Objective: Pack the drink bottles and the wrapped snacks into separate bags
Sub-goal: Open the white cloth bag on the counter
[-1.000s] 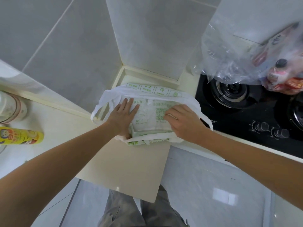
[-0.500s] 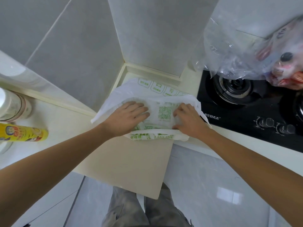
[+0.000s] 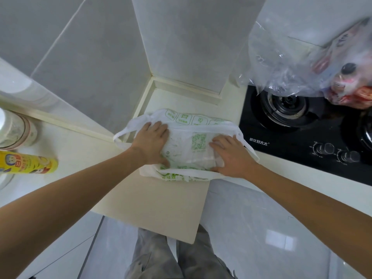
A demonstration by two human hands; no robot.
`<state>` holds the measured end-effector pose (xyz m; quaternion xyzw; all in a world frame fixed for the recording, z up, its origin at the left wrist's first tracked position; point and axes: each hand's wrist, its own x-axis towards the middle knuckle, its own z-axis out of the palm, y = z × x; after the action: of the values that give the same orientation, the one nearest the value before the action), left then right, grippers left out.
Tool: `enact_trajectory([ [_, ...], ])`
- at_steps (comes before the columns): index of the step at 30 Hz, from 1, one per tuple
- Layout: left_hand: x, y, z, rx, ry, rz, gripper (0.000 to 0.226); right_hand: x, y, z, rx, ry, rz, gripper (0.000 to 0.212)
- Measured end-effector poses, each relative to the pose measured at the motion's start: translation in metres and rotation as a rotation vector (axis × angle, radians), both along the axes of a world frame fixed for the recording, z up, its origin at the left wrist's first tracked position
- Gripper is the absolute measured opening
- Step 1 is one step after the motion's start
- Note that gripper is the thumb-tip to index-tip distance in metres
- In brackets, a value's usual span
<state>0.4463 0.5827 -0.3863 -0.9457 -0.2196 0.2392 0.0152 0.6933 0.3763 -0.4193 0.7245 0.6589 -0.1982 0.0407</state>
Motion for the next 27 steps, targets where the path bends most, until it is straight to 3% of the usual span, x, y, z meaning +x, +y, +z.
enact_trajectory([
  [11, 0.001, 0.001, -0.015, -0.013, 0.133, 0.062, 0.141, 0.0, 0.033, 0.0, -0.244, -0.163, -0.054, 0.135],
  [13, 0.005, 0.005, -0.011, -0.144, -0.013, 0.052, 0.121, 0.001, 0.041, 0.003, -0.277, -0.155, -0.085, 0.138],
  [16, 0.006, 0.007, -0.005, -0.344, -0.339, 0.11, 0.06, 0.002, 0.049, 0.006, -0.298, -0.139, -0.099, 0.139],
  [17, 0.006, 0.007, -0.006, -0.362, -0.38, 0.143, 0.055, 0.002, 0.05, 0.006, -0.303, -0.137, -0.1, 0.139],
  [19, 0.008, 0.007, -0.012, -0.338, -0.379, 0.179, 0.063, 0.002, 0.05, 0.005, -0.312, -0.134, -0.102, 0.139],
  [22, 0.012, 0.002, -0.014, -0.238, -0.307, 0.185, 0.057, 0.003, 0.051, 0.005, -0.32, -0.134, -0.102, 0.138],
  [27, 0.006, -0.004, -0.023, -0.18, -0.134, 0.126, 0.102, 0.007, 0.052, 0.007, -0.308, -0.141, -0.081, 0.136],
])
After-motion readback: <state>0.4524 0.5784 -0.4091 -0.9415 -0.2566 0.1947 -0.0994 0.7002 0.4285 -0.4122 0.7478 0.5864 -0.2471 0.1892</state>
